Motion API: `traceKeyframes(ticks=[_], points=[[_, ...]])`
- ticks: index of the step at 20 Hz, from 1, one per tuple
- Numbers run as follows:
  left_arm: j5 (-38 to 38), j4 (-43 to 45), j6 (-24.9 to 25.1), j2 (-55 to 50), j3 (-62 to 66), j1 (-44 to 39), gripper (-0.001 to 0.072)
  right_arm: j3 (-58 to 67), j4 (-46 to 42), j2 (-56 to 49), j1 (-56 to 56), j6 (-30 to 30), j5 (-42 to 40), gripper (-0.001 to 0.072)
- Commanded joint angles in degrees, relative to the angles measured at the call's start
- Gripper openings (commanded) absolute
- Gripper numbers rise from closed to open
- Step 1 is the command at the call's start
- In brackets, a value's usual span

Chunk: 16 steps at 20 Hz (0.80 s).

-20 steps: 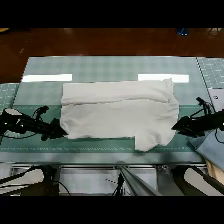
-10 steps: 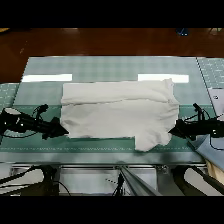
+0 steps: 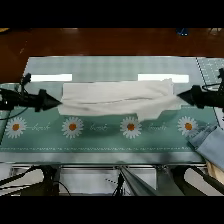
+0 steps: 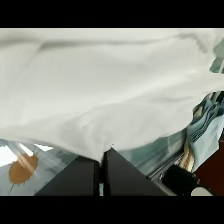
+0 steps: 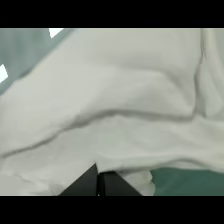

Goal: Fold the shirts.

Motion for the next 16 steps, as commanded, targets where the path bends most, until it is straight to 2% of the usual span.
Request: traceKeyframes(ticks=[1,4,6,8,16], points=[[7.26,-6.05,-1.38,-0.07,6.71,-1.01,0.0022,6.03,2.75,-1.92,4.66,0.63,-10.38,0.0023],[12.7,-6.1,-1.36,-1.99,6.82,-3.04,0.0022,7.21,2.78,-6.12,10.86,0.42,-23.8,0.0022],[15.65,-6.16,-1.36,-4.28,7.17,-3.13,0.0022,7.21,2.89,-8.57,12.04,1.42,-29.31,0.0022],[18.1,-6.16,-1.36,-6.03,7.17,-3.06,0.0022,7.21,2.89,-10.71,12.02,1.51,-30.84,0.0022],[18.05,-6.14,-1.11,-15.23,7.13,-4.59,0.0025,7.21,2.51,-16.61,15.47,0.39,-35.54,0.0023]])
